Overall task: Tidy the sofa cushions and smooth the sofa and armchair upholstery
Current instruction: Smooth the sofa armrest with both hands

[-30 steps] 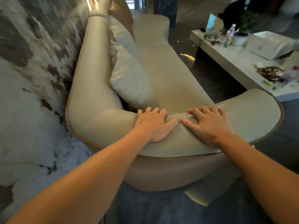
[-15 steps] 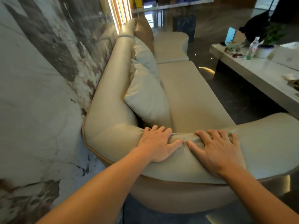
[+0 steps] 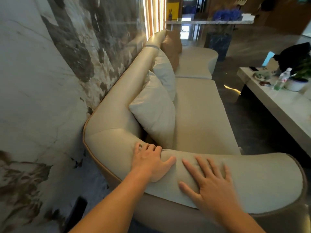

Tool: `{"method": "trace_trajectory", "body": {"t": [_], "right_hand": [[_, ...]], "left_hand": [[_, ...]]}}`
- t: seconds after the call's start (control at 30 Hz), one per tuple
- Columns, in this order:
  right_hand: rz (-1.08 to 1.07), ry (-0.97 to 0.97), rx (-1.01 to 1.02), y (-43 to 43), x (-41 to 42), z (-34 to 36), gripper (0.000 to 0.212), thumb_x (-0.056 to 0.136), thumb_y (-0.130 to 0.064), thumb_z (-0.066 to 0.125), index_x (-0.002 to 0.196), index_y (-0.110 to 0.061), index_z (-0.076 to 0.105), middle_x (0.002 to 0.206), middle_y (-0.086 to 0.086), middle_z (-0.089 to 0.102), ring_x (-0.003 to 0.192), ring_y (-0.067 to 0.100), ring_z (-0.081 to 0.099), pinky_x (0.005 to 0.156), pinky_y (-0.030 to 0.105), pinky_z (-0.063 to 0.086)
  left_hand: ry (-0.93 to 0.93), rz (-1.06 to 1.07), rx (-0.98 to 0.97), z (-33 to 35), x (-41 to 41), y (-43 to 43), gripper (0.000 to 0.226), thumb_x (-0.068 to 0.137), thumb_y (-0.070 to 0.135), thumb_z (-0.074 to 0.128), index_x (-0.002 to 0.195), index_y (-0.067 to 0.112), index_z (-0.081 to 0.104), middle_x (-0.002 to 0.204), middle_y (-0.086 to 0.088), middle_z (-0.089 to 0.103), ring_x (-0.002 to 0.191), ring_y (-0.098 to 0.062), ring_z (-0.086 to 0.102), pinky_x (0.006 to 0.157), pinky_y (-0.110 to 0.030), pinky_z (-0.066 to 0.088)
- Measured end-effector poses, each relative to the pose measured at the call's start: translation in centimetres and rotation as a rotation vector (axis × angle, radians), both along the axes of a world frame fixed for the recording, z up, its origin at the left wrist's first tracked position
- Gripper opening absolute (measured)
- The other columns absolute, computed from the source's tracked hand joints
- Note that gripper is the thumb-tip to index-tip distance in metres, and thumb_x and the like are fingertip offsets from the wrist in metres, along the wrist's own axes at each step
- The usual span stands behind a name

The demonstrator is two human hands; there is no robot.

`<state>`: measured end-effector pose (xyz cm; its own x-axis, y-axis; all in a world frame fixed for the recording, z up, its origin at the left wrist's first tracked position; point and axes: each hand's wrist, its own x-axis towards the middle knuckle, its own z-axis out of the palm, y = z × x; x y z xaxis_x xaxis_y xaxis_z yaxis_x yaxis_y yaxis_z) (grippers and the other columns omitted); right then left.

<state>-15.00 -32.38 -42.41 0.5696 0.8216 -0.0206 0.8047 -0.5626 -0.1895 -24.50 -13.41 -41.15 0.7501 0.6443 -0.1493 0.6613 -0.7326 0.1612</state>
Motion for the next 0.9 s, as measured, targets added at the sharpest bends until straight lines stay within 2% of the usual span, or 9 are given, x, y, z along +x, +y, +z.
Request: {"method": "trace_trajectory", "body": {"t": [0.07,0.17,0.3,0.4,0.6,0.7,0.8,0.87,0.9], "right_hand": [[-0.021,-0.068,0.030,-1.7,0.1,0.1,0.070,0.080,-0.084,0.009,0.145,-0.059,0.016,0.157,-0.007,0.038,0.145,0.027,0.033,0.114,0.061,0.020],[-0.007,-0.059,0.042,-2.4,0.3,0.6,0.070,0.081,-0.082,0.023,0.141,-0.051,0.040,0.146,-0.005,0.053,0.135,0.027,0.045,0.110,0.058,0.030],[0.022,-0.127,0.070,-2.3,0.7,0.3,0.071,0.079,-0.083,0.029,0.137,-0.047,0.049,0.140,-0.010,0.057,0.130,0.022,0.045,0.106,0.051,0.034],[0.002,-0.124,0.091,-1.9,1.3,0.2,0.069,0.080,-0.081,0.033,0.135,-0.045,0.054,0.138,-0.011,0.059,0.127,0.022,0.048,0.105,0.050,0.037],[-0.015,-0.149,0.104,-0.9,3.2,0.3,0.065,0.080,-0.077,0.037,0.132,-0.043,0.058,0.134,-0.008,0.063,0.122,0.026,0.053,0.100,0.052,0.041],[-0.011,-0.135,0.053,-0.9,3.3,0.2,0.069,0.082,-0.080,0.028,0.137,-0.046,0.051,0.138,-0.009,0.060,0.126,0.026,0.050,0.103,0.054,0.039],[0.001,-0.030,-0.106,-0.9,3.5,0.9,0.075,0.080,-0.084,0.012,0.147,-0.053,0.025,0.156,-0.010,0.037,0.144,0.026,0.029,0.116,0.056,0.021],[0.015,0.087,-0.229,-0.4,3.8,2.2,0.076,0.078,-0.083,0.013,0.148,-0.055,0.008,0.165,-0.009,0.014,0.151,0.025,0.009,0.119,0.056,0.005],[0.021,0.135,-0.301,0.0,3.8,3.2,0.075,0.079,-0.081,0.017,0.149,-0.054,0.007,0.166,-0.008,0.009,0.151,0.025,0.005,0.119,0.056,0.005]], "left_hand": [[0.012,0.062,0.017,0.4,0.5,-1.4,0.093,0.072,0.083,0.013,0.131,0.023,0.053,0.136,-0.001,0.051,0.135,-0.026,0.033,0.117,-0.053,0.004],[0.014,0.123,0.062,0.4,1.3,-2.7,0.104,0.067,0.088,0.012,0.132,0.018,0.052,0.135,-0.003,0.051,0.133,-0.027,0.035,0.116,-0.054,0.007],[-0.060,0.149,0.207,-0.8,1.6,-3.1,0.097,0.070,0.087,0.013,0.122,0.018,0.058,0.124,-0.003,0.057,0.123,-0.028,0.044,0.110,-0.055,0.017],[-0.153,0.179,0.245,-1.6,2.4,-2.7,0.088,0.071,0.084,0.017,0.111,0.019,0.063,0.116,-0.003,0.061,0.118,-0.028,0.047,0.109,-0.055,0.018],[-0.205,0.215,0.258,-2.1,4.8,-1.8,0.084,0.070,0.082,0.024,0.106,0.018,0.066,0.113,-0.007,0.065,0.117,-0.031,0.049,0.110,-0.056,0.016],[-0.194,0.206,0.228,-2.2,4.5,-1.8,0.082,0.071,0.081,0.025,0.105,0.019,0.066,0.114,-0.007,0.066,0.120,-0.031,0.048,0.111,-0.057,0.014],[-0.120,0.160,0.126,-1.0,4.0,-2.1,0.078,0.078,0.079,0.019,0.120,0.029,0.060,0.134,-0.002,0.057,0.134,-0.028,0.037,0.114,-0.058,0.007],[-0.022,0.083,0.032,0.4,3.5,-2.2,0.070,0.085,0.074,0.014,0.139,0.039,0.043,0.155,0.000,0.037,0.146,-0.027,0.019,0.114,-0.058,0.000],[0.054,0.037,-0.022,1.2,2.9,-2.2,0.066,0.089,0.070,0.014,0.145,0.041,0.033,0.160,0.000,0.027,0.148,-0.027,0.012,0.115,-0.058,0.000]]}}
